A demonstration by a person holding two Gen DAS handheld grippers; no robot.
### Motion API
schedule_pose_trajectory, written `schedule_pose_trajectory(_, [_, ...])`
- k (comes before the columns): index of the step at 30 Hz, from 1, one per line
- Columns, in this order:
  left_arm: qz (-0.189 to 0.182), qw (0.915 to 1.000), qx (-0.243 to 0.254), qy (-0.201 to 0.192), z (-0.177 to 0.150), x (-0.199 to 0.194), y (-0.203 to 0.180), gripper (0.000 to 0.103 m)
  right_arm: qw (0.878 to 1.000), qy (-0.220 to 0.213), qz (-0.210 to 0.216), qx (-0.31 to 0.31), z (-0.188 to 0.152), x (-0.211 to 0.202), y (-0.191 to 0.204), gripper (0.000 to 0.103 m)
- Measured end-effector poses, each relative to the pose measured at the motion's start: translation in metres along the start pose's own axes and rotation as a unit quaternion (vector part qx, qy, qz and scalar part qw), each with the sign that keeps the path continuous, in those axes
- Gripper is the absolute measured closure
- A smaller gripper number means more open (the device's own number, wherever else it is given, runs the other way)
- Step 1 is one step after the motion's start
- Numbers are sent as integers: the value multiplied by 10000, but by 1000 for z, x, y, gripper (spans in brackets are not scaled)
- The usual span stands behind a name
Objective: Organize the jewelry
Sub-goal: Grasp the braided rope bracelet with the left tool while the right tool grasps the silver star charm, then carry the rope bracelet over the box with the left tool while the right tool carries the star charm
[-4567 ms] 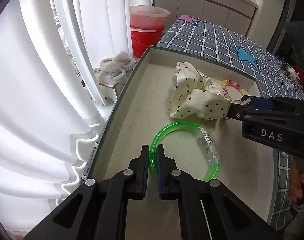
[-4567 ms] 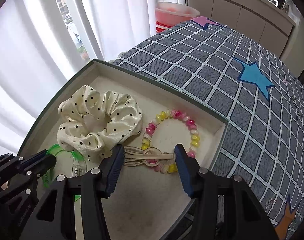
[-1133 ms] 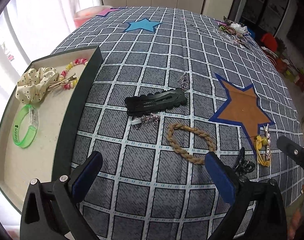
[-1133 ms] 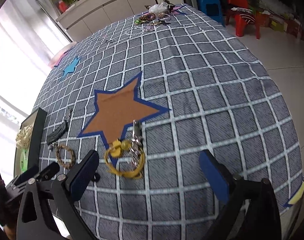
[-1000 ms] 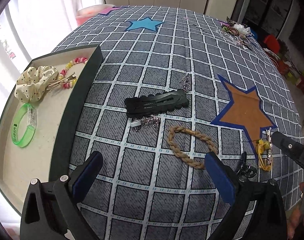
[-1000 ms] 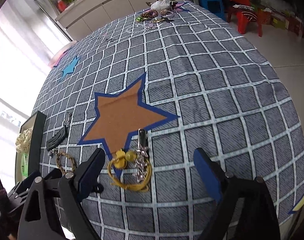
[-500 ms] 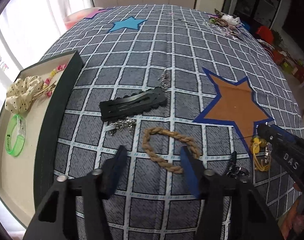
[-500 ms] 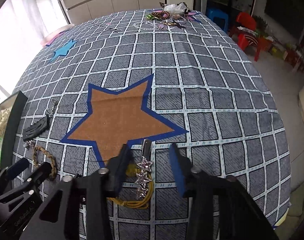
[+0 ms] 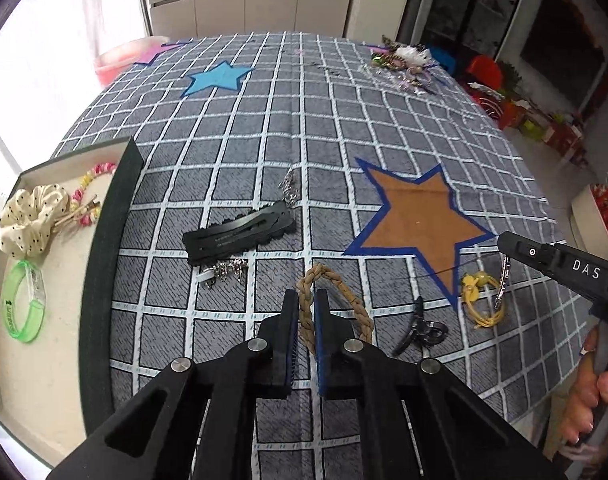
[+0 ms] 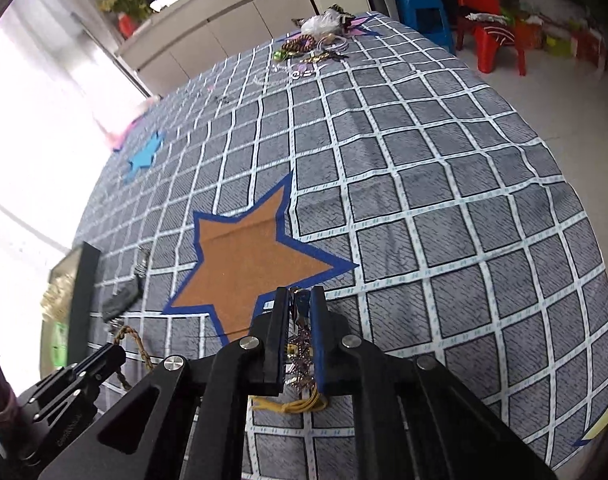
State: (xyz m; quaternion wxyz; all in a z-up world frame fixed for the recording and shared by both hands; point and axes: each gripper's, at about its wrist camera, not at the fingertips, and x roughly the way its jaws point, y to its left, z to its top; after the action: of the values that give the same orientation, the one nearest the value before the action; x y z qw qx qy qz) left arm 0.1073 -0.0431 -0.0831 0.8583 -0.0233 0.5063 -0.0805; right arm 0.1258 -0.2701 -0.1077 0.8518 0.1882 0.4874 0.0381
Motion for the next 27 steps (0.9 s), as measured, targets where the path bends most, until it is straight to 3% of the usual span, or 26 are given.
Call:
schedule_pose_trajectory(15, [-195, 9992, 69, -350, -1, -46, 21, 88, 9995, -196, 233, -81, -2, -40, 9, 92])
schedule_pose_trajectory(27, [-90, 9977, -222, -639, -11, -78, 76, 88, 9962, -154, 445, -727, -10, -53, 73, 92])
